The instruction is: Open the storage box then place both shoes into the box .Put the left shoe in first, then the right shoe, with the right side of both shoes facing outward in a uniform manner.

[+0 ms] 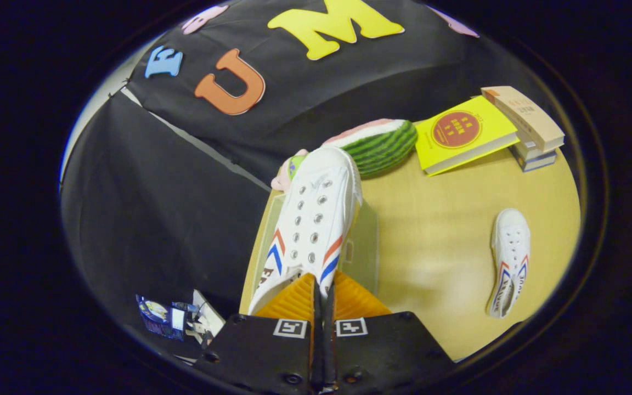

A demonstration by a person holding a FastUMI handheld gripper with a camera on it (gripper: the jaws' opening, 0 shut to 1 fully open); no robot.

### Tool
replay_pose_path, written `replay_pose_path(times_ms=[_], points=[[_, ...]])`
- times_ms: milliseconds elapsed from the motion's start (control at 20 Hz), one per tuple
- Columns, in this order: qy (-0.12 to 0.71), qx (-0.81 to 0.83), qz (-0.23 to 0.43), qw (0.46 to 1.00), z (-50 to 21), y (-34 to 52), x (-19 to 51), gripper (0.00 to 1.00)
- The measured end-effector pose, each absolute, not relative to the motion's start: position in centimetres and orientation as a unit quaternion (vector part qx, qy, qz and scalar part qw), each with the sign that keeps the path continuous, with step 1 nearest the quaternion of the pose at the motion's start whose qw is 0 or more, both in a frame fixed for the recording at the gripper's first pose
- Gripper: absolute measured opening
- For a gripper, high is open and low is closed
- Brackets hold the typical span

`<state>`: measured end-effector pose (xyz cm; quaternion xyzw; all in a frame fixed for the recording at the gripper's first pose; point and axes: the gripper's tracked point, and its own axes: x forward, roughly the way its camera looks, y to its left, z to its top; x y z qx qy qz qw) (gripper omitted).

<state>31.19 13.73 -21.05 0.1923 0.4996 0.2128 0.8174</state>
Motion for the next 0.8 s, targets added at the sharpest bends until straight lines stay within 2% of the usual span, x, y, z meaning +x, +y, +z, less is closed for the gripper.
replay_pose_path(times_ms=[200,450,800], points=[[0.474,0.142,0.227,0.839,-23.4,19.3,31.8,0.06],[0.488,0.152,0.233,0.827,-25.8,24.2,31.1,0.06],[0.474,0.126,0.191,0.85,-29.3,26.1,31.8,0.1]])
